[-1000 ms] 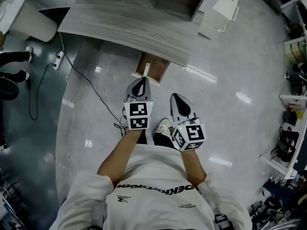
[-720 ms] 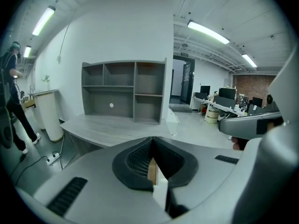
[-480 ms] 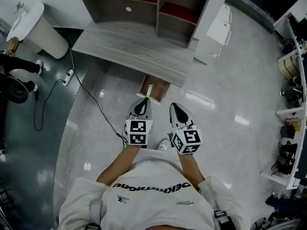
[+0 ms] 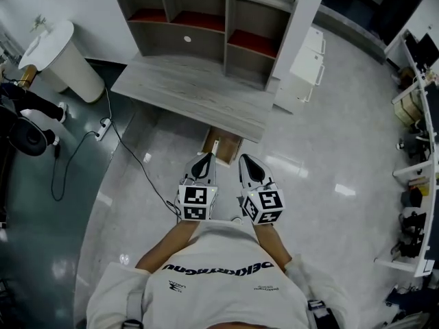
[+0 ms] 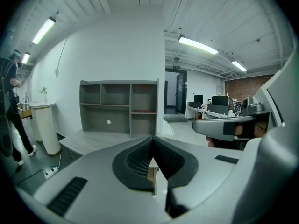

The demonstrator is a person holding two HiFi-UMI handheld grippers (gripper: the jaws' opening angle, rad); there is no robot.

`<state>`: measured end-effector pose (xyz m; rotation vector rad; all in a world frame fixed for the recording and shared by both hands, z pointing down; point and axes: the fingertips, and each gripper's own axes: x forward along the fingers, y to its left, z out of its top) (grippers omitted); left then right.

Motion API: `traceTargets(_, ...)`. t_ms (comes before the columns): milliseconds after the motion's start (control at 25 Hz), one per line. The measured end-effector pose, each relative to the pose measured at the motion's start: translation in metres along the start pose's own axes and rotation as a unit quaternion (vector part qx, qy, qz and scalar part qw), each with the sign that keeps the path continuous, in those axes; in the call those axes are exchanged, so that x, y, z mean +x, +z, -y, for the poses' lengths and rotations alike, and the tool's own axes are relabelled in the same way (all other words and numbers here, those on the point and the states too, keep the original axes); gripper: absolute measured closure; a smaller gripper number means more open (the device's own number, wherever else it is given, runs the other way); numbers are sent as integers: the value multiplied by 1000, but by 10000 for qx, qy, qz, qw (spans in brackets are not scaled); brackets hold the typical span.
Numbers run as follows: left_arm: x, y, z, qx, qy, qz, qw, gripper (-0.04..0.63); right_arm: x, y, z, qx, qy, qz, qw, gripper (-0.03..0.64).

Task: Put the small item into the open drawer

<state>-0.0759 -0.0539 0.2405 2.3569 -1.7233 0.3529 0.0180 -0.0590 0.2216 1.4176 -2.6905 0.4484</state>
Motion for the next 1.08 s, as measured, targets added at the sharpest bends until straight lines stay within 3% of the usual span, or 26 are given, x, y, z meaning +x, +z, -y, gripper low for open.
traceTargets(560, -1, 21, 6, 37, 25, 379, 9993, 580, -3, 22, 4, -350, -1, 173, 9992, 586)
traceTargets(1080, 12, 22, 4, 84, -2, 465, 9989, 580, 7, 26, 12, -427, -28, 291, 9987, 586)
